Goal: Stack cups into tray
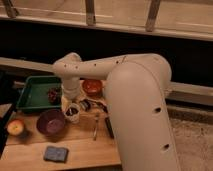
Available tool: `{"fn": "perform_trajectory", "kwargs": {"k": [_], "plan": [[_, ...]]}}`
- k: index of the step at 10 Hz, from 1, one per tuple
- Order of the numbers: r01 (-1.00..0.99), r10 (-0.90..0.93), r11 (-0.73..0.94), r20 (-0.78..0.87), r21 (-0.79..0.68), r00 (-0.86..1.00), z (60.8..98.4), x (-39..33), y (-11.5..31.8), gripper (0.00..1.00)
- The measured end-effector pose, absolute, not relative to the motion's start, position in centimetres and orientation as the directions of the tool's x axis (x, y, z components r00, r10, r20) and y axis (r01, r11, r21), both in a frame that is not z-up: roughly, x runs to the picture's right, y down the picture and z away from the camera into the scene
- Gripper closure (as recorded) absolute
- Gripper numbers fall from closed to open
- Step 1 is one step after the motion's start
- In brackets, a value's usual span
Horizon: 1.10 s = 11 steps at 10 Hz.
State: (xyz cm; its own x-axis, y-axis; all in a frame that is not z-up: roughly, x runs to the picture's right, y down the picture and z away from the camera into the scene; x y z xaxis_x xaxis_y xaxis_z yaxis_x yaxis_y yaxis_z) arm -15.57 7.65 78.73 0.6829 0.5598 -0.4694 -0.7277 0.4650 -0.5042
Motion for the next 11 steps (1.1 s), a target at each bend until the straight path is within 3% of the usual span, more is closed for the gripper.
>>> {"fn": "perform_trajectory", "kwargs": {"k": [11], "plan": [[-0.738,0.556,0.516,-0.485,-0.435,0.675,83.0,-13.4,6.0,0.2]]}}
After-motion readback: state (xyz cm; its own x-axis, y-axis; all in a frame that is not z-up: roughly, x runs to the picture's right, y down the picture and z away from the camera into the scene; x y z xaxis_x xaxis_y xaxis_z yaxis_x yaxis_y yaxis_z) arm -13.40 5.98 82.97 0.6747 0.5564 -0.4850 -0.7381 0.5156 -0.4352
